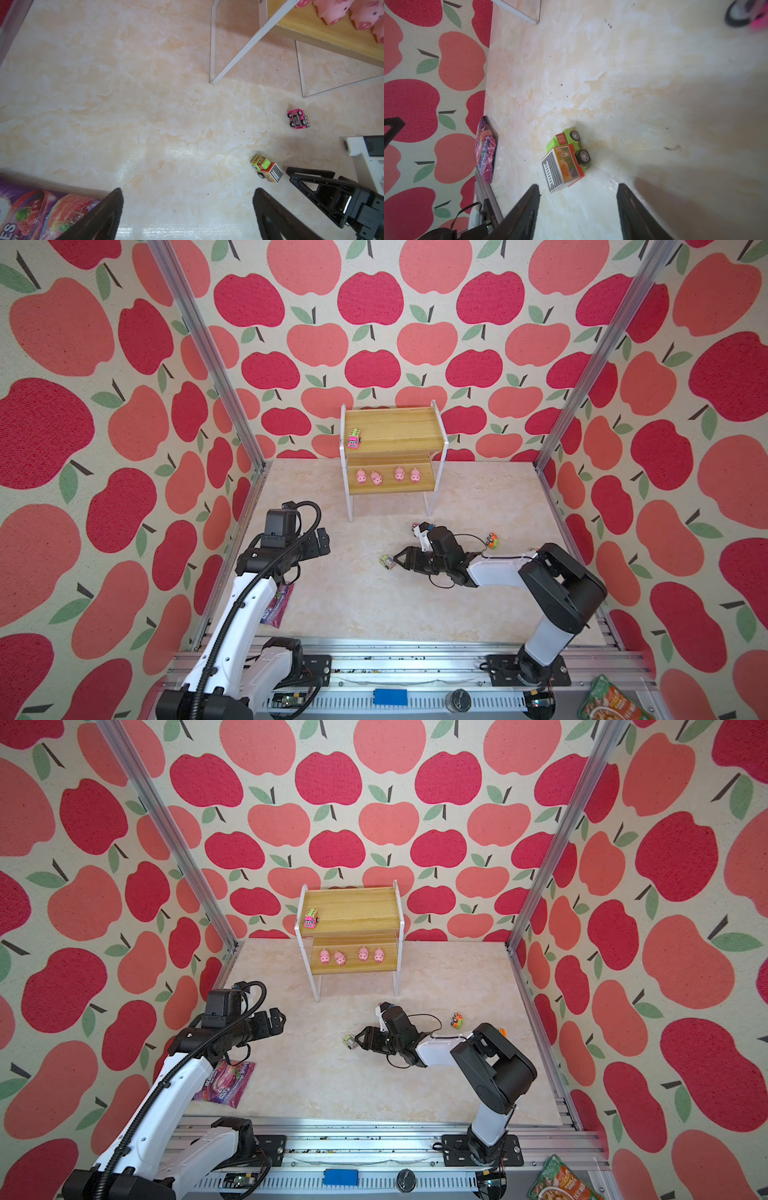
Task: Organize plastic toys on shelves
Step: Place the plastic toy at the center of the table, then move the plastic toy to the center of the table.
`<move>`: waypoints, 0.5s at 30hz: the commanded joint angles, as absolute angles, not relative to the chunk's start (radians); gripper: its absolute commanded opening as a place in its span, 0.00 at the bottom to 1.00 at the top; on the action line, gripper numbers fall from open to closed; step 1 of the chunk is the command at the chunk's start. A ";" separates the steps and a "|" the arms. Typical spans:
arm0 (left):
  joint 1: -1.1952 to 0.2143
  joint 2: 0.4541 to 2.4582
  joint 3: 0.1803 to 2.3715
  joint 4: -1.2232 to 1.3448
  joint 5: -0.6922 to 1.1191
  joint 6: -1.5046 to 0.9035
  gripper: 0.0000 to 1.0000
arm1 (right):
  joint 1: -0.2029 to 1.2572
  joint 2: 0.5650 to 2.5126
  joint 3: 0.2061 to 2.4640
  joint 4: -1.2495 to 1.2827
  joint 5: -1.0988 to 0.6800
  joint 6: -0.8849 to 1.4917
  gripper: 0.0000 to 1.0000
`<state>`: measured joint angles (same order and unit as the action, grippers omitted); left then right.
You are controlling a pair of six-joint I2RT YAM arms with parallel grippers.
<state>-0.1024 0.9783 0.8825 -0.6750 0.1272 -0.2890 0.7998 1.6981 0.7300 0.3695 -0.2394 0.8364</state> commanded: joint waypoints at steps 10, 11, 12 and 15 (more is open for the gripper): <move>-0.111 0.955 0.865 -0.670 0.124 -0.255 0.99 | 0.976 1.618 0.772 0.227 0.083 0.230 0.72; -0.111 0.956 0.865 -0.670 0.125 -0.256 0.99 | 0.981 1.626 0.781 0.223 0.100 0.207 0.72; -0.111 0.955 0.865 -0.669 0.127 -0.256 0.99 | 0.983 1.635 0.787 0.221 0.113 0.193 0.72; -0.111 0.962 0.865 -0.667 0.128 -0.256 0.99 | 0.985 1.667 0.799 0.238 0.130 0.149 0.72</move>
<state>-0.1070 0.9684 0.8795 -0.6746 0.1280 -0.2707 0.9817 1.6424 0.7673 0.2485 0.0628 0.2611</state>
